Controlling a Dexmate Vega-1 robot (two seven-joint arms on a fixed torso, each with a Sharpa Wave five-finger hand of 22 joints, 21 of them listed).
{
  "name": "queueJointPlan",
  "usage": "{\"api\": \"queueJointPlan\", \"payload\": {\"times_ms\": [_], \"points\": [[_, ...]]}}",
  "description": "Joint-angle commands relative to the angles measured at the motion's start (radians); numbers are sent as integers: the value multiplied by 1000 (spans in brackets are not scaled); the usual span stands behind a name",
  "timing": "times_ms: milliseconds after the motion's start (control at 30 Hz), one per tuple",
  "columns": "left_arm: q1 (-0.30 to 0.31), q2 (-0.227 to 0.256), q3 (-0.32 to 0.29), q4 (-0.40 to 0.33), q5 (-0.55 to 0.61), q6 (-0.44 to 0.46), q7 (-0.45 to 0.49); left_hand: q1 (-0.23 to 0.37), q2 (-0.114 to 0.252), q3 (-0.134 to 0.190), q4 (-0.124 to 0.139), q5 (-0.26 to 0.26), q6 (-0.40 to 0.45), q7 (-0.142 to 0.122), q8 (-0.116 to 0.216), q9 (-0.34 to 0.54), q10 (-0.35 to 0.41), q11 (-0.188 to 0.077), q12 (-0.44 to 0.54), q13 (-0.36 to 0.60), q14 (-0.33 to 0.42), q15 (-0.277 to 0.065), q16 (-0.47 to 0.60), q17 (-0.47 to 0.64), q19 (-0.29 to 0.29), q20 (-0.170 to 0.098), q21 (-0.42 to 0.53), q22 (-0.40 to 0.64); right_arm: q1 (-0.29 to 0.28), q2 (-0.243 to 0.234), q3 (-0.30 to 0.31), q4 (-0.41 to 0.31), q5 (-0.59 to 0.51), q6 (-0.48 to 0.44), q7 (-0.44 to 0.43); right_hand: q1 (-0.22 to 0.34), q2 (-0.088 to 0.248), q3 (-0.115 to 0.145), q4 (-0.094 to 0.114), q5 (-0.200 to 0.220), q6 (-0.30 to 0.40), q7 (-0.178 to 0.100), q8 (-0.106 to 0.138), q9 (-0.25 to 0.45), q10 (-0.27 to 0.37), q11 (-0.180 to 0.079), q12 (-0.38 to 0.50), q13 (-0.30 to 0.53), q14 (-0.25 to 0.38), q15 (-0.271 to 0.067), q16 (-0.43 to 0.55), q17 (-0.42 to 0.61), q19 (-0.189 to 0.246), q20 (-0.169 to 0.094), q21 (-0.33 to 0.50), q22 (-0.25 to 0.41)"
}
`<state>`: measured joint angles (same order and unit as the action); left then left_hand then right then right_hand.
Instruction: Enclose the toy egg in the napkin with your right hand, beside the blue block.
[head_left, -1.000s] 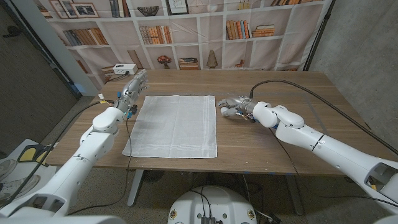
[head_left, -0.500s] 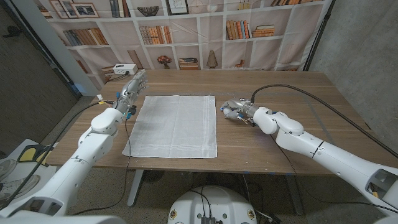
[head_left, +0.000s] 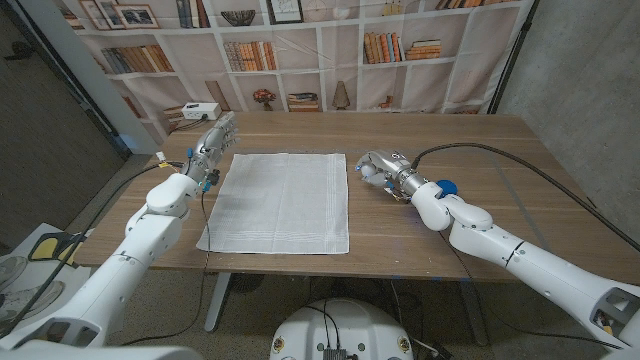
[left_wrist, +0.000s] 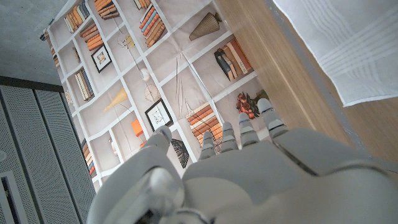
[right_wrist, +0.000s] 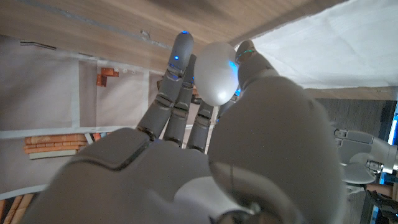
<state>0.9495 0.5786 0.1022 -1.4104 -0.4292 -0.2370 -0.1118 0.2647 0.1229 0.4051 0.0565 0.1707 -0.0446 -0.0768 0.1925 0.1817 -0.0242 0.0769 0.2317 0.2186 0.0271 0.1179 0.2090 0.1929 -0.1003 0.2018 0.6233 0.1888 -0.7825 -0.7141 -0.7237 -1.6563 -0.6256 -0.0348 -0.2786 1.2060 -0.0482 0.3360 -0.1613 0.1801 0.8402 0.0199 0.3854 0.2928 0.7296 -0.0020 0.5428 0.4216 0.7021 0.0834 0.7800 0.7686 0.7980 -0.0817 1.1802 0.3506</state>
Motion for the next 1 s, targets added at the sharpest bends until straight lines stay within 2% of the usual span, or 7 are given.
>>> {"api": "queueJointPlan", "payload": {"times_ms": [33, 233, 367, 1000], "points": [[6, 7, -4, -11, 8, 0, 4, -9, -2, 1, 2, 7, 4, -4, -3, 0, 0, 8, -1, -1, -5, 2, -3, 5, 3, 2, -6, 1, -3, 0, 36, -24, -13, 113, -130, 222, 212, 8, 5, 1, 21, 11, 5, 3, 65, 47, 7, 7, 274, -304, -8, 0, -21, -138, 9, 2], [44, 18, -29, -60, 11, 16, 37, -11, -1, 1, 2, 8, 2, -5, -4, 0, -5, 8, -2, -1, -9, 0, -4, 4, 2, 0, -8, 1, 17, -2, 34, -43, -20, 162, -103, 223, 210, 10, 7, 0, 22, 10, 3, 3, 65, 50, 11, 11, 277, -303, -17, 0, -31, -137, 15, 1], [78, 24, -59, -108, 4, 30, 65, -12, -1, 2, 2, 8, 2, -5, -4, 0, -4, 9, -2, -1, -16, 1, -7, 4, 2, 0, -9, 1, 36, 7, 25, -31, -24, 208, -96, 220, 207, 10, 10, -1, 23, 6, 1, 2, 64, 47, 13, 15, 278, -302, -26, 0, -44, -136, 18, -1], [253, 44, -191, -299, 34, 112, 167, -12, 3, 7, -1, 9, 1, -4, -4, 0, -4, 11, -3, -2, -20, 5, -8, 3, -4, 4, -16, 1, 141, 96, -65, 94, -36, 450, -38, 220, 204, 15, 13, -2, 29, 1, -2, 2, 64, 46, 17, 18, 278, -302, -53, 1, -68, -136, 36, -7]]}}
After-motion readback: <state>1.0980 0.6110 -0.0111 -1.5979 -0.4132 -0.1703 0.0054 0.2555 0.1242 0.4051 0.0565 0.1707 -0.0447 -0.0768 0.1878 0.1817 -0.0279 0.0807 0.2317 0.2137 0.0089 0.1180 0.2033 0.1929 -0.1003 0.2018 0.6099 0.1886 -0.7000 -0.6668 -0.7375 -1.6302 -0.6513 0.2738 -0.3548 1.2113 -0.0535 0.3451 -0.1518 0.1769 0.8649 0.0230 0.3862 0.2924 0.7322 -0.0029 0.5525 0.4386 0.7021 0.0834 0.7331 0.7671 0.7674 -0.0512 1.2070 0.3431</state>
